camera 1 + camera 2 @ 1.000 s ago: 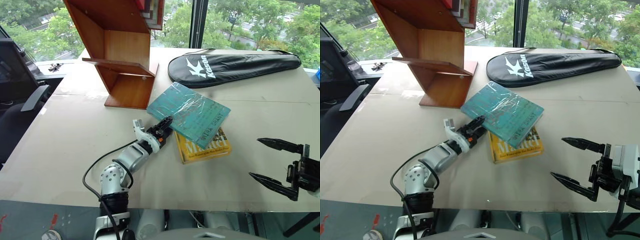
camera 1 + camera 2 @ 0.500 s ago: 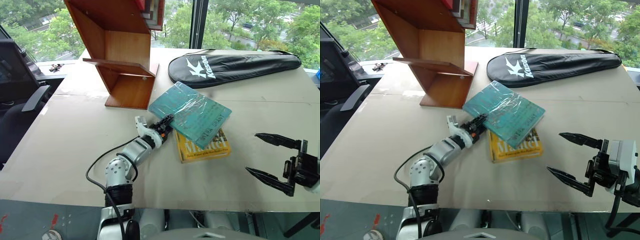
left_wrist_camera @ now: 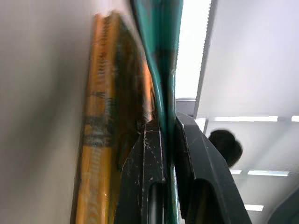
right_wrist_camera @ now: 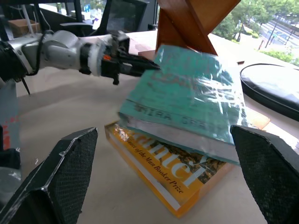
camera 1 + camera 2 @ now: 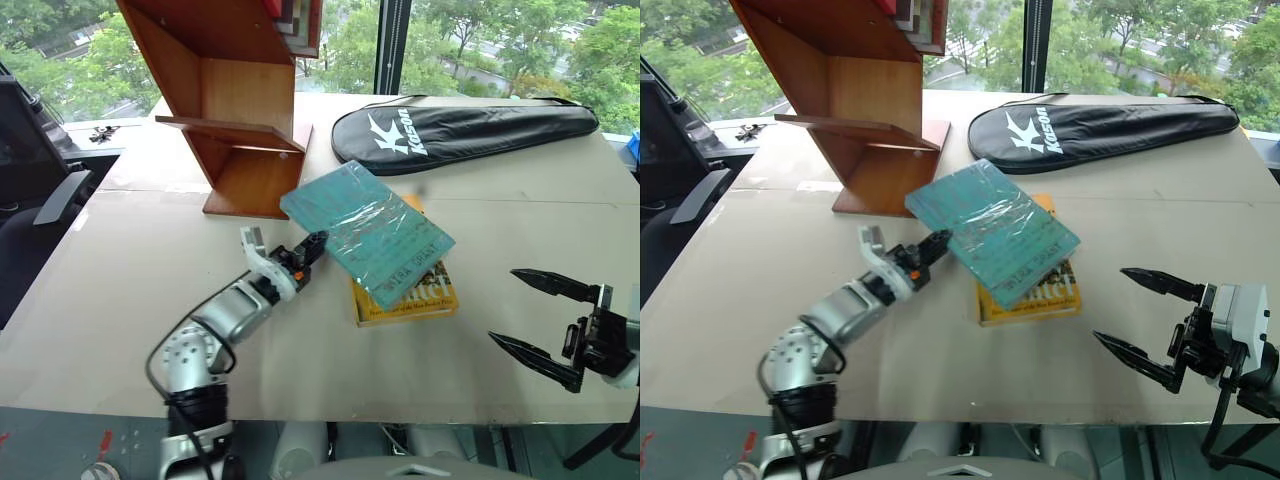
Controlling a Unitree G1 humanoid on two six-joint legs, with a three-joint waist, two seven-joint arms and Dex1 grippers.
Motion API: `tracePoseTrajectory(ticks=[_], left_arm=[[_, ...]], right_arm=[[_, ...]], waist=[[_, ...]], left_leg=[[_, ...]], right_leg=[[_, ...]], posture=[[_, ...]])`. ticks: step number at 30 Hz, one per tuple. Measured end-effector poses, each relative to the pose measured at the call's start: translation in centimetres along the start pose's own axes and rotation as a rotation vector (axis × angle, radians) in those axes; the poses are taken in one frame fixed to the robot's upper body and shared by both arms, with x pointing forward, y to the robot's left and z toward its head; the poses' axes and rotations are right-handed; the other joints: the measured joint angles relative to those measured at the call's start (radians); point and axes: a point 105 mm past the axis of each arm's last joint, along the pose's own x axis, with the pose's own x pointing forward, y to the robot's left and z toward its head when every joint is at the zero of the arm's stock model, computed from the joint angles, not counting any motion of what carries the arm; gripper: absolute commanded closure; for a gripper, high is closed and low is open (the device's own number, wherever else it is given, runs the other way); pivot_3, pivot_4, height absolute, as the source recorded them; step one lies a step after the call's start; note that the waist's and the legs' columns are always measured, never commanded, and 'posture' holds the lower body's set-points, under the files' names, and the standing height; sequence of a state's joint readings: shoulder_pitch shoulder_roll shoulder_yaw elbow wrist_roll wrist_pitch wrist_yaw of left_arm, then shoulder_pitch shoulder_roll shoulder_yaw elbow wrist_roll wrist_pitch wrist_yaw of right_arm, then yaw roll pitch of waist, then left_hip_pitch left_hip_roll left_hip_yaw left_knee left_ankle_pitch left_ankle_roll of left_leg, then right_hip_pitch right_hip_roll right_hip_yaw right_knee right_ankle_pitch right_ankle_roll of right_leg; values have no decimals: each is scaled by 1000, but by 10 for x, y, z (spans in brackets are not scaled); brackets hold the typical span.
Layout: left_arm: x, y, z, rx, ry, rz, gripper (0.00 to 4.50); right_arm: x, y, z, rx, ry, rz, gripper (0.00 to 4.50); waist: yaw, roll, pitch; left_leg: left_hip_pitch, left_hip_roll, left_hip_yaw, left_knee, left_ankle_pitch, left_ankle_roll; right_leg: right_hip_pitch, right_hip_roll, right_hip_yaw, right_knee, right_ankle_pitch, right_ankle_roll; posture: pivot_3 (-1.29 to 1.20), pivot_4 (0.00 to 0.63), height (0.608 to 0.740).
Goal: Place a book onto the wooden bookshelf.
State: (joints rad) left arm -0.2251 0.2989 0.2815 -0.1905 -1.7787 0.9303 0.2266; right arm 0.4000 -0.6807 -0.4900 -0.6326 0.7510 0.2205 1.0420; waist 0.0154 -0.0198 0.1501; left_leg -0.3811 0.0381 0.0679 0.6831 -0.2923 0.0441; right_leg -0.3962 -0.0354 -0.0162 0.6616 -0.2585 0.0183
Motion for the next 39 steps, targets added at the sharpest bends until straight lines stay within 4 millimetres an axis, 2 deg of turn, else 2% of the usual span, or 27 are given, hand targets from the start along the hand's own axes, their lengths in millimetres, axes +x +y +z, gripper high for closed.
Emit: tracePoseTrajectory(ticks=[5, 7, 8, 11, 12, 14, 15, 19, 21, 24, 27, 29, 32, 35, 39], left_arm=[[-3, -75, 2, 493, 170, -203, 4492], [-5, -113, 0, 857, 236, -304, 4492], [-6, -119, 0, 912, 237, -320, 4492], [-2, -145, 10, 1318, 215, -382, 4492], [-2, -149, 13, 1370, 207, -383, 4492], [2, -172, 35, 1687, 123, -376, 4492], [2, -178, 41, 1743, 95, -372, 4492], [1, -206, 69, 2165, 56, -273, 4492], [-1, -205, 79, 2293, 104, -204, 4492], [-7, -189, 103, 2450, 242, -44, 4492], [-12, -185, 121, 2505, 296, 57, 4492], [-17, -177, 130, 2530, 372, 130, 4492], [-34, -163, 154, 2518, 520, 318, 4492], [-40, -153, 158, 2491, 656, 371, 4492], [-40, -148, 160, 2438, 745, 422, 4492]], right_arm=[[-5, -16, 1, -3, -30, -65, 0], [-11, -28, 4, -14, -48, -114, 0], [-12, -30, 4, -16, -50, -119, 0], [-16, -41, 3, -18, -62, -136, 0], [-16, -43, 3, -21, -65, -139, 0], [-16, -55, 8, -44, -82, -140, 0], [-16, -57, 9, -52, -85, -140, 0], [-8, -69, 15, -80, -113, -116, 0], [-3, -73, 14, -80, -120, -105, 0], [5, -80, 13, -90, -136, -89, 0], [11, -82, 11, -89, -145, -75, 0], [15, -83, 12, -90, -155, -65, 0], [17, -83, 14, -97, -166, -57, 0], [20, -83, 24, -106, -207, -42, 0], [24, -78, 40, -115, -272, -6, 0]], waist=[[6, -1, 1], [3, -2, 2], [2, -1, 2], [-2, 1, 3], [-2, 1, 4], [-2, 2, 6], [-2, 2, 6], [-1, 0, 8], [-1, 0, 9], [-3, 0, 9], [0, 0, 9], [-1, 0, 9], [-1, 0, 9], [-3, 0, 9], [-12, 0, 9]], left_leg=[[0, -3, 2, 0, 1, -2], [0, -3, 3, -1, 1, -2], [1, -3, 3, -1, 1, -2], [1, -3, 4, -3, 1, -2], [1, -2, 5, -3, 1, -2], [1, -2, 5, -5, 1, -2], [1, -2, 5, -5, 1, -2], [-1, -2, 6, -7, 1, -2], [-2, -2, 7, -7, 1, -2], [-6, -2, 9, -7, 1, -2], [-17, -1, 7, -4, 1, -2], [-18, -1, 7, -2, 1, -2], [-18, -1, 9, -1, 1, -2], [-17, -1, 10, 0, 1, -2], [-15, -1, 9, 0, 1, -2]], right_leg=[[0, 1, 0, -1, -1, -2], [0, 4, 1, -2, -1, -2], [0, 4, 2, -2, -1, -2], [0, 6, 3, -2, -1, -2], [-1, 6, 3, -2, -1, -2], [-1, 8, 4, -4, -1, -1], [-1, 7, 4, -4, 0, 0], [-5, 7, 5, -4, 0, 2], [-6, 6, 5, -4, -1, 4], [-11, 7, 6, -2, -2, 5], [-20, 7, 4, -1, -1, 5], [-20, 6, 4, 0, -2, 6], [-20, 6, 3, -1, -3, 8], [-20, 5, 3, 1, -3, 8], [-20, 8, 4, 4, -3, 7]], posture=[[0, 150, 740], [0, 150, 740], [0, 150, 740], [0, 150, 740], [0, 150, 740], [0, 150, 740], [0, 150, 740], [0, 150, 740], [0, 150, 740], [0, 150, 740], [0, 150, 740], [0, 150, 740], [0, 150, 740], [0, 150, 740], [0, 150, 740]])
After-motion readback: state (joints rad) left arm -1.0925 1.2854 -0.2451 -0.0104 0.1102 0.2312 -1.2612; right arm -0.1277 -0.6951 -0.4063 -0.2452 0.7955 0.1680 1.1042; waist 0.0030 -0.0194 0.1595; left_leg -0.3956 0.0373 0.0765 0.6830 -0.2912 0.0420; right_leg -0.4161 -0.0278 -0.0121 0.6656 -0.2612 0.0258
